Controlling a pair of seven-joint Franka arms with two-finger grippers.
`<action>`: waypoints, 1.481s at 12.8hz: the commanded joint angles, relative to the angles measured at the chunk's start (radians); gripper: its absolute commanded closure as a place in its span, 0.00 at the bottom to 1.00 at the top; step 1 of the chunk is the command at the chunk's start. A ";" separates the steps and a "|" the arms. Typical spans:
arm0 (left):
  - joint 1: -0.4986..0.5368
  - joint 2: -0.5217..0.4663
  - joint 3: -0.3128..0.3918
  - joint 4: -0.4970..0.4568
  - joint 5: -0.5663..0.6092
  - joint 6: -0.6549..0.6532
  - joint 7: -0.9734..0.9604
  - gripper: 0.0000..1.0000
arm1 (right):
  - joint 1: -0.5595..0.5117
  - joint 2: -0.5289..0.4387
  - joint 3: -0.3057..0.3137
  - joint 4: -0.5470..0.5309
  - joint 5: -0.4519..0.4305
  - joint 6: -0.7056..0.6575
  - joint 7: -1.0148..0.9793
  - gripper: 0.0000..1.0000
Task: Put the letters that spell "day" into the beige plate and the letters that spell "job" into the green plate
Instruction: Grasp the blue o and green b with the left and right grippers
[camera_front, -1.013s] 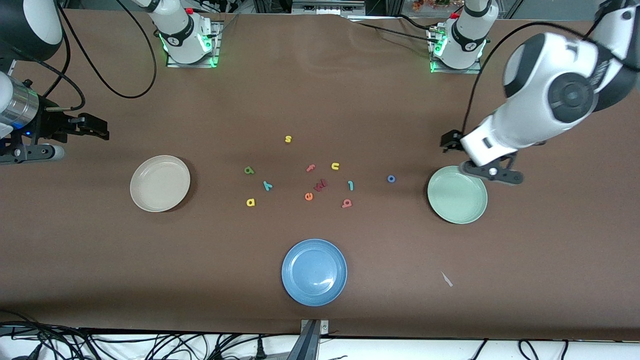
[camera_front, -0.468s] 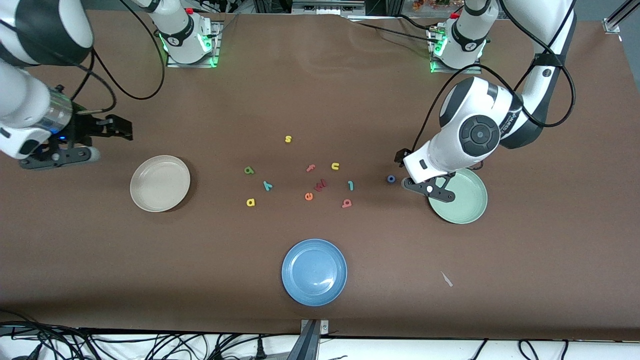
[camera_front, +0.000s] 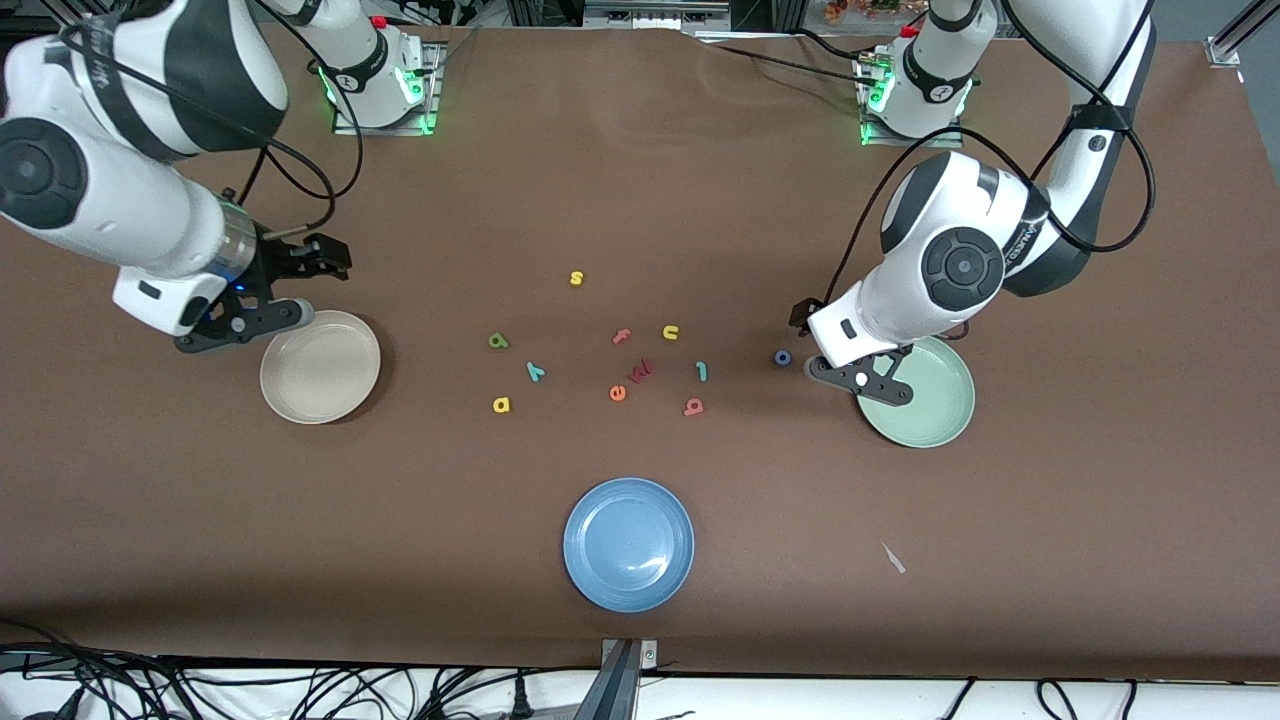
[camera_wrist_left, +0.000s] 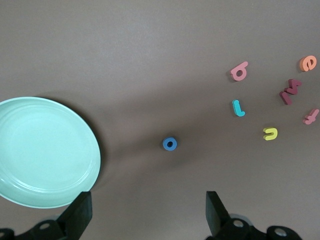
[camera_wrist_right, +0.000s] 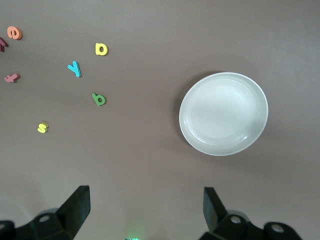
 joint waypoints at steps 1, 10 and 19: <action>-0.009 -0.004 0.005 0.009 -0.007 -0.010 -0.009 0.00 | 0.004 -0.013 0.046 -0.074 0.016 0.082 0.062 0.00; -0.052 0.056 0.005 0.016 -0.020 0.048 -0.105 0.00 | 0.036 0.065 0.127 -0.277 0.002 0.420 0.076 0.00; -0.150 0.200 0.008 0.006 -0.007 0.249 -0.308 0.00 | 0.087 0.195 0.146 -0.492 -0.148 0.897 -0.026 0.00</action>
